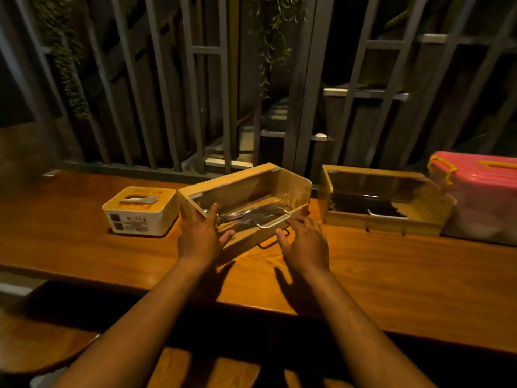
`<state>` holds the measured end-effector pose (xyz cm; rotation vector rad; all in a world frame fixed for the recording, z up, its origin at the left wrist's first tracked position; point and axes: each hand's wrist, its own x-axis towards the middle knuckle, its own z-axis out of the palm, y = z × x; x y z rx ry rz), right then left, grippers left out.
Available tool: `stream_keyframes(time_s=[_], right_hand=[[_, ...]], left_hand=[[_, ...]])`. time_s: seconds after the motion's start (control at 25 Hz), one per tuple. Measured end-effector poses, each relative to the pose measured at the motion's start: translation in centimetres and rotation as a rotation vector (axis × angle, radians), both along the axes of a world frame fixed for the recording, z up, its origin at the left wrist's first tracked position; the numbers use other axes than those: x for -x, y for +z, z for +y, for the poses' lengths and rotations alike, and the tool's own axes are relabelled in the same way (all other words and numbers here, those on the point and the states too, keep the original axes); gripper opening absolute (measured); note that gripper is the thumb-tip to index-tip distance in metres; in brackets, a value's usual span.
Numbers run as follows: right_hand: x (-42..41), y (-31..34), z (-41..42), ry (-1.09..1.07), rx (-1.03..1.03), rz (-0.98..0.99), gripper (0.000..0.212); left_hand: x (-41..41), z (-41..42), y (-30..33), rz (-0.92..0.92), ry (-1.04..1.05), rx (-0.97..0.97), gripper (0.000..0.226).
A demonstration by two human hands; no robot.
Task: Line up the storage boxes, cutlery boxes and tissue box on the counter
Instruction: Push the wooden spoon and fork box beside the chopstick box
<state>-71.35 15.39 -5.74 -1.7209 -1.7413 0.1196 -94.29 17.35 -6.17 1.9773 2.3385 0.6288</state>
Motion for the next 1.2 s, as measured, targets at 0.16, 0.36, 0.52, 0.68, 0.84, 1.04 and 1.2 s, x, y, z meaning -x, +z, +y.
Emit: stream_keyframes(time_s=[0.16,0.36,0.52,0.68,0.84,1.04,1.2], right_hand=[[1.1,0.6,1.3,-0.074,0.029,-0.006,0.043],[1.5,1.8,4.6,-0.13,0.057,-0.04,0.044],[0.8,1.9,6.6,-0.122,0.056,-0.039,0.049],[-0.6,2.4,8.9,-0.069,0.106,-0.069,0.057],[-1.9,3.6,11.8,-0.086,0.169,-0.136,0.076],[-2.7,3.3,14.4,-0.056,0.385,-0.12,0.101],[-1.7,0.6,12.4,-0.126,0.245,-0.029,0.101]], left_hand=[[1.0,0.4,-0.8,-0.039,-0.092,-0.045,0.078],[3.5,1.1,-0.6,0.023,-0.185,-0.039,0.075],[6.6,2.3,0.3,0.02,-0.304,0.006,0.072],[9.0,3.5,2.2,0.058,-0.312,0.092,0.069],[7.0,4.7,2.8,-0.221,-0.198,0.097,0.058],[4.3,7.1,0.9,-0.251,-0.037,-0.018,0.058],[6.5,10.6,1.3,-0.083,-0.091,0.008,0.057]])
